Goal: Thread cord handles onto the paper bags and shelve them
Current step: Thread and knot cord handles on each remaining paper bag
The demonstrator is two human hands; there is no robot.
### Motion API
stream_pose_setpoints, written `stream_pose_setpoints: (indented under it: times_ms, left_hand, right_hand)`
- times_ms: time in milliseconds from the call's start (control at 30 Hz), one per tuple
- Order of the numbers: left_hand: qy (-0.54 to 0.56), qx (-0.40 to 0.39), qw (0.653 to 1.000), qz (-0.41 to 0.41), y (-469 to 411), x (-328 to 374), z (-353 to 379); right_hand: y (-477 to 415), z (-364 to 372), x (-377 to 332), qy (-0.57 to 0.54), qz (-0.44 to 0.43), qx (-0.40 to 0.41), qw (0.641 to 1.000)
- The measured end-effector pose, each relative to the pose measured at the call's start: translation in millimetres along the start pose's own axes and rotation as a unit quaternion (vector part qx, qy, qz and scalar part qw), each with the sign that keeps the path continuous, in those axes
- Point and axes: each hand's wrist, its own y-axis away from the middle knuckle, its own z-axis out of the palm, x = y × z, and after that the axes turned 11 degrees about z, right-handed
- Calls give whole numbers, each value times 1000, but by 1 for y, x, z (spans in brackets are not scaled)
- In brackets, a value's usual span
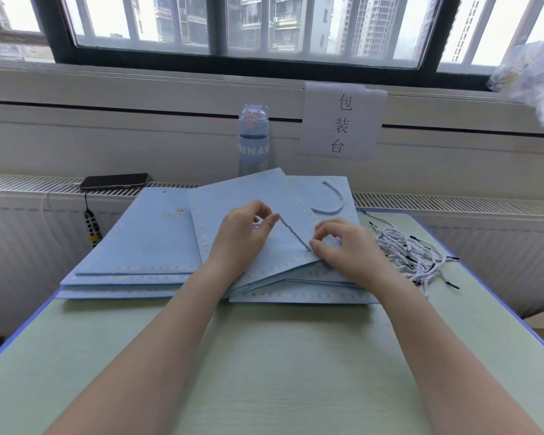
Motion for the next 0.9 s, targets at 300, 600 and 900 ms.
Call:
stream_pose_setpoints:
  times_ms: [300,600,900]
  left_hand:
    - [124,-27,988,-88,1,-1,-5]
    - [21,-193,980,-37,4,-24,-41]
    - [-75,27,994,-70,0,-16,-37]
  right_hand:
    - [0,2,1,11,-3,-6,1000]
    - [-2,-10,4,-97,78,26,992]
    - [-4,-17,12,-168,86,82,979]
